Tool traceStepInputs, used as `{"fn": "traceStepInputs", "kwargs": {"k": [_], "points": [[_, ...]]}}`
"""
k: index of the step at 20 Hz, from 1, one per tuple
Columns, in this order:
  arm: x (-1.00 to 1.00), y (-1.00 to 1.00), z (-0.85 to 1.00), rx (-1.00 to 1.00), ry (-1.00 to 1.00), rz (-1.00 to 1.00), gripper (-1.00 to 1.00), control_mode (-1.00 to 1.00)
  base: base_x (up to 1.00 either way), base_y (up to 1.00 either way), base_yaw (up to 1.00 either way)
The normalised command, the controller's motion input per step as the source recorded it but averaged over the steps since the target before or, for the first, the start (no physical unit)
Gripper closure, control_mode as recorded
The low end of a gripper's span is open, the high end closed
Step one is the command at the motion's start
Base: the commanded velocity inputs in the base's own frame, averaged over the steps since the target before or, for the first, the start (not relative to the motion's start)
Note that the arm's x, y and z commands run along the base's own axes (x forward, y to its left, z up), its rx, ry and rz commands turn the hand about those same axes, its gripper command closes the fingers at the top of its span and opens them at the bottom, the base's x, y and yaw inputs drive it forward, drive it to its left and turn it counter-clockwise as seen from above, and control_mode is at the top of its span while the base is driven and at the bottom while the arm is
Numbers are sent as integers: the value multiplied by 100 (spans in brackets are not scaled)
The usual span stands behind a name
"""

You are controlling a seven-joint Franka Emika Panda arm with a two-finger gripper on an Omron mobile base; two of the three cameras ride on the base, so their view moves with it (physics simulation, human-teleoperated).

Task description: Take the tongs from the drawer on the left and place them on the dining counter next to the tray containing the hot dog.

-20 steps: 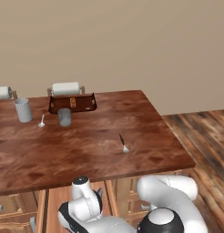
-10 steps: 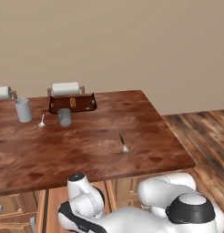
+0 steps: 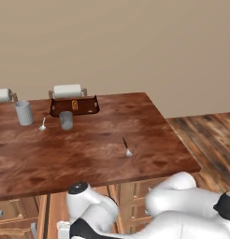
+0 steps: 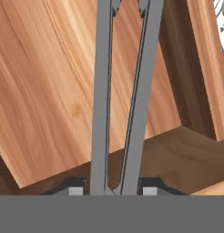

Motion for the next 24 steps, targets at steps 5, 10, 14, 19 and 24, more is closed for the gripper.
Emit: {"fn": "traceStepInputs", "kwargs": {"k": [5,10,14,19,24], "points": [[-66,-1,85,0,-13,0,100,-100,0,0,0],[-6,-16,63,0,-21,4,100,-100,0,0,0],[6,-21,62,0,-21,12,100,-100,0,0,0],[17,-11,58,0,-19,15,100,-100,0,0,0],[32,-21,62,0,-16,20,100,-100,0,0,0]]}}
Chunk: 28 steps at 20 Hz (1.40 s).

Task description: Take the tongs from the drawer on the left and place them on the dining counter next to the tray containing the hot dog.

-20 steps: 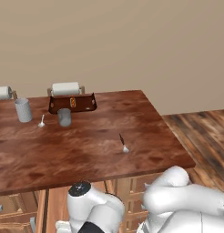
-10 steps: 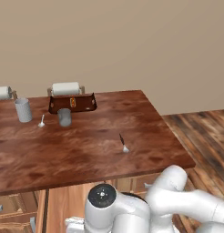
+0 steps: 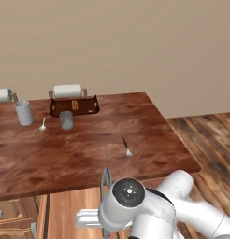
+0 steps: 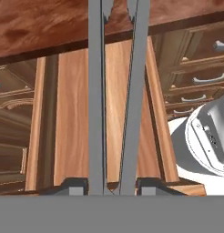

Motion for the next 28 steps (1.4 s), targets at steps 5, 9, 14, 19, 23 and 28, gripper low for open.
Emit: {"fn": "traceStepInputs", "kwargs": {"k": [5,9,14,19,23,28], "points": [[40,-31,70,3,-12,19,100,-100,0,0,0],[43,-35,72,7,-10,17,100,-100,0,0,0],[52,-37,71,13,-2,13,100,-100,0,0,0],[69,-37,37,10,1,5,100,-100,0,0,0],[67,-17,0,0,1,0,100,-100,0,0,0],[45,-31,0,0,2,0,100,-100,0,0,0]]}}
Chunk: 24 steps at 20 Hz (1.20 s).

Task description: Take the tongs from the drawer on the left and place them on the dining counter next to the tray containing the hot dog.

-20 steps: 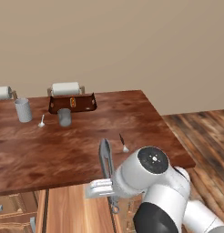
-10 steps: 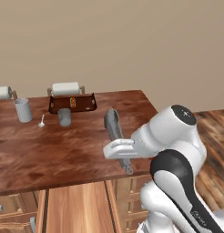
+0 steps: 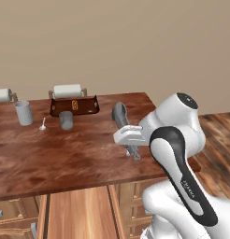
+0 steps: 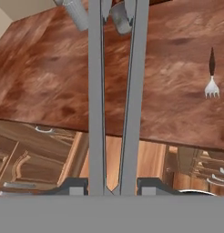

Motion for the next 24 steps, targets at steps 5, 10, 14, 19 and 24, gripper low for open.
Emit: {"fn": "traceStepInputs", "kwargs": {"k": [5,10,14,19,24], "points": [[6,-12,0,-3,0,0,100,-100,0,0,0],[0,-24,0,-3,0,0,100,-100,0,0,0],[0,-20,0,-2,0,-2,100,-100,0,0,0],[3,0,0,0,0,-9,100,-100,0,0,0],[3,-6,0,0,0,-8,100,-100,0,0,0]]}}
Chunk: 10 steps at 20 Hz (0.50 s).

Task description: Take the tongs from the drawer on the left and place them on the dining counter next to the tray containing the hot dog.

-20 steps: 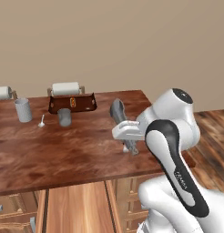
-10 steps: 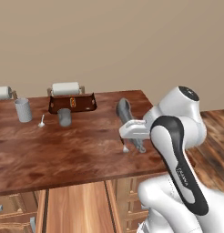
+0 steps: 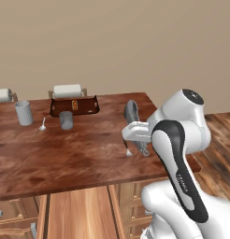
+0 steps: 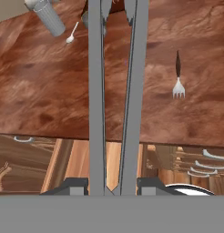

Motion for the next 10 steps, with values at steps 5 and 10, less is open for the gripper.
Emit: {"fn": "traceStepInputs", "kwargs": {"k": [5,10], "points": [[0,-19,0,0,0,-10,100,-100,0,0,0],[1,-20,0,0,0,-9,100,-100,0,0,0]]}}
